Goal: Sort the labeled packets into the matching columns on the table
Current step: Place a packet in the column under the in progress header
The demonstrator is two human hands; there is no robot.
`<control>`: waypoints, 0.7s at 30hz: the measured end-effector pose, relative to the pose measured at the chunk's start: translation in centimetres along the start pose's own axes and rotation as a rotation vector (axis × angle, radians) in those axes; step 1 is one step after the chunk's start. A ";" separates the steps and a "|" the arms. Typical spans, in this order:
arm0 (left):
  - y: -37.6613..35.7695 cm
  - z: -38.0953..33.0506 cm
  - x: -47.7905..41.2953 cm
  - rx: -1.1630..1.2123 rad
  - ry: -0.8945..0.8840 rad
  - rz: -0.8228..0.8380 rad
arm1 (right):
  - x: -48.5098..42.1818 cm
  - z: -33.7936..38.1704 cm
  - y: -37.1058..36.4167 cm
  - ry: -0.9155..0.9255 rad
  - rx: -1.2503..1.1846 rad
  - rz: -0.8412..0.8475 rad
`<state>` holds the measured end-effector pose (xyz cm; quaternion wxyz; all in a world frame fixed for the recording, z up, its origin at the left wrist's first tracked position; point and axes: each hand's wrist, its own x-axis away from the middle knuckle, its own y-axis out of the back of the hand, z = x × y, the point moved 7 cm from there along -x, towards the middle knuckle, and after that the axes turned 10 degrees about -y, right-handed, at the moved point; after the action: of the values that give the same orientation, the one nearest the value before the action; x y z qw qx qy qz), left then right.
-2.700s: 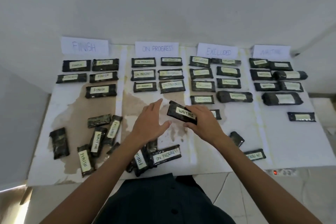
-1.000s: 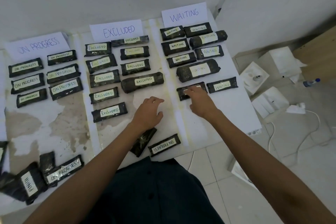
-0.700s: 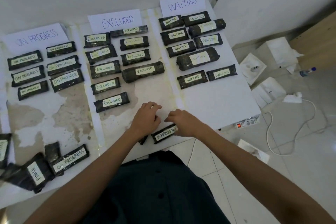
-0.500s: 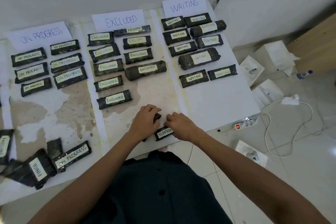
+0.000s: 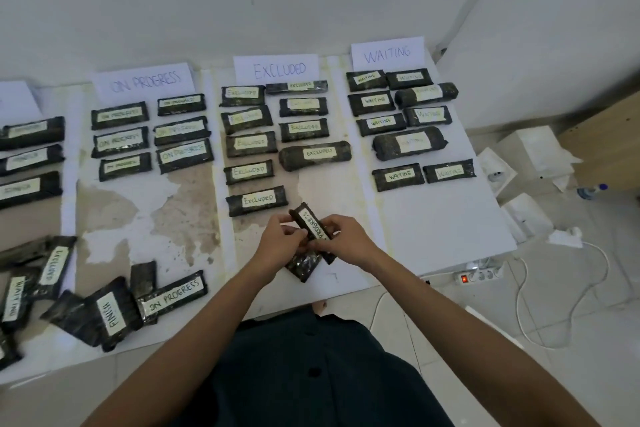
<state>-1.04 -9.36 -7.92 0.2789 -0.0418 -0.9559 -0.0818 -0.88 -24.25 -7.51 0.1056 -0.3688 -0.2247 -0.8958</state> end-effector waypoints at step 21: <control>17.7 -1.3 -0.7 -0.615 -0.437 -0.013 | -1.7 12.6 -16.2 -0.138 -0.246 0.205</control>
<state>2.48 7.77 -4.87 0.0425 -0.1339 -0.9238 -0.3561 2.37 -3.98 -6.07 0.1348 -0.4607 -0.0811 -0.8735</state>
